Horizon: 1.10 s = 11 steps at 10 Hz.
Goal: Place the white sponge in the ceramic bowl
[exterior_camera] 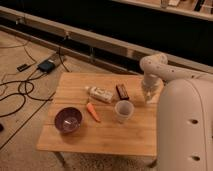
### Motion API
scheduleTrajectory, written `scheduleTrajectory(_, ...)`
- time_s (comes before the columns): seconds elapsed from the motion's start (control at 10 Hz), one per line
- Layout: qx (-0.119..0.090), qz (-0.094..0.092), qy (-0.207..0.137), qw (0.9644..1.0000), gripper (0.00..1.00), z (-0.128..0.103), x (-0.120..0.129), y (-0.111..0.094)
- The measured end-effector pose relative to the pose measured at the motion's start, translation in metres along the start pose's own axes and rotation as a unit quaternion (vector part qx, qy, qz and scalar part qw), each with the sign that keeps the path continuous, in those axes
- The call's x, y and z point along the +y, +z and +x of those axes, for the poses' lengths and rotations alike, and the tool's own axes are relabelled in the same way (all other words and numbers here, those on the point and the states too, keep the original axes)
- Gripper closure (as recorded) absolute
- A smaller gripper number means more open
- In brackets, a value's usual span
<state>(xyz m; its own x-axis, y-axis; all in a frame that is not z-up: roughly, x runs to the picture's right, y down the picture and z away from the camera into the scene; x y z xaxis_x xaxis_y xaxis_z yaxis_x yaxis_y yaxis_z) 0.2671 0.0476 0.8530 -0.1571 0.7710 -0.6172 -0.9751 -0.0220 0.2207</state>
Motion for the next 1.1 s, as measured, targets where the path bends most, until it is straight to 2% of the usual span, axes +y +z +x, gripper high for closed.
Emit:
scheduleTrajectory(0.1, -0.015, 0.011, -0.012, 0.9998, 1.00, 0.004, 0.009, -0.017)
scheduleTrajectory(0.3, -0.042, 0.014, -0.034, 0.9984, 1.00, 0.012, 0.035, -0.045)
scheduleTrajectory(0.6, -0.075, 0.002, -0.066, 0.9950, 1.00, 0.029, 0.076, -0.082)
scheduleTrajectory(0.7, -0.087, -0.005, -0.090, 0.9921, 1.00, 0.039, 0.103, -0.097)
scheduleTrajectory(1.1, -0.093, -0.026, -0.147, 0.9843, 1.00, 0.066, 0.164, -0.108)
